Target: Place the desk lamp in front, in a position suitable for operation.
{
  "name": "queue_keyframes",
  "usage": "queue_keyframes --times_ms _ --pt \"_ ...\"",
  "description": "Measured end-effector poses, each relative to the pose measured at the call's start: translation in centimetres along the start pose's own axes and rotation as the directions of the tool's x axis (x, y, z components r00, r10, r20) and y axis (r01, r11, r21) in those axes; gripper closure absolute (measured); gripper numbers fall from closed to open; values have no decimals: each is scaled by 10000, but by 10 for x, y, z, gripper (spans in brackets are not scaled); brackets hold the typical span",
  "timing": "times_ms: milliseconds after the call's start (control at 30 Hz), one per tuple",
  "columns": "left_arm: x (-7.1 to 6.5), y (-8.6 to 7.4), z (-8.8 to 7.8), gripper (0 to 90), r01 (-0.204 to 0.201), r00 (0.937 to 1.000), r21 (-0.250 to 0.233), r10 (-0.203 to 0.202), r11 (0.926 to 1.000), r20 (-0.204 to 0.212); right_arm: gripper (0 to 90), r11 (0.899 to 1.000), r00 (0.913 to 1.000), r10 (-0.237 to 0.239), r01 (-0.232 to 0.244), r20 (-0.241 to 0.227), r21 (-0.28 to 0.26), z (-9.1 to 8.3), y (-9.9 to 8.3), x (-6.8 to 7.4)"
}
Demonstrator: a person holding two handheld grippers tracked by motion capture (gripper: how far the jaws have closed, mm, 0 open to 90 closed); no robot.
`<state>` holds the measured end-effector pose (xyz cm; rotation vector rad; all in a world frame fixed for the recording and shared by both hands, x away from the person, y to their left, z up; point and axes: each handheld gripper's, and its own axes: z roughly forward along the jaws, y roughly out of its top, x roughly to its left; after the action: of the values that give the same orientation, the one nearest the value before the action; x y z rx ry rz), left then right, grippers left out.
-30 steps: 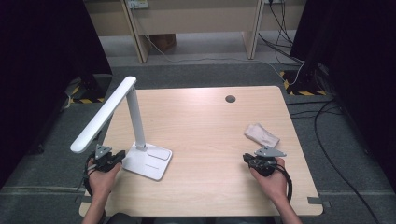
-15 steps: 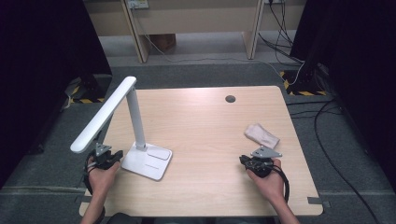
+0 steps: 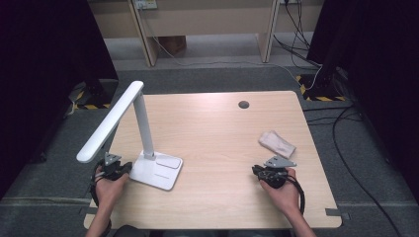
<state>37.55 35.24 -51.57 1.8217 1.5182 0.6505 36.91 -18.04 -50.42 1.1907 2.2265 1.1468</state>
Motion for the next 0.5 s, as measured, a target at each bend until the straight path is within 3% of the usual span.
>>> queue_keyframes --times_ms 233,500 --pt "-7 -2 0 894 -253 9995 253 248 9994 201 816 10000 10000 70 -70 -16 53 0 0 2" --pt "-23 -1 -1 894 -791 9947 426 760 9960 692 814 9999 10000 -17 17 -61 121 2 -1 3"
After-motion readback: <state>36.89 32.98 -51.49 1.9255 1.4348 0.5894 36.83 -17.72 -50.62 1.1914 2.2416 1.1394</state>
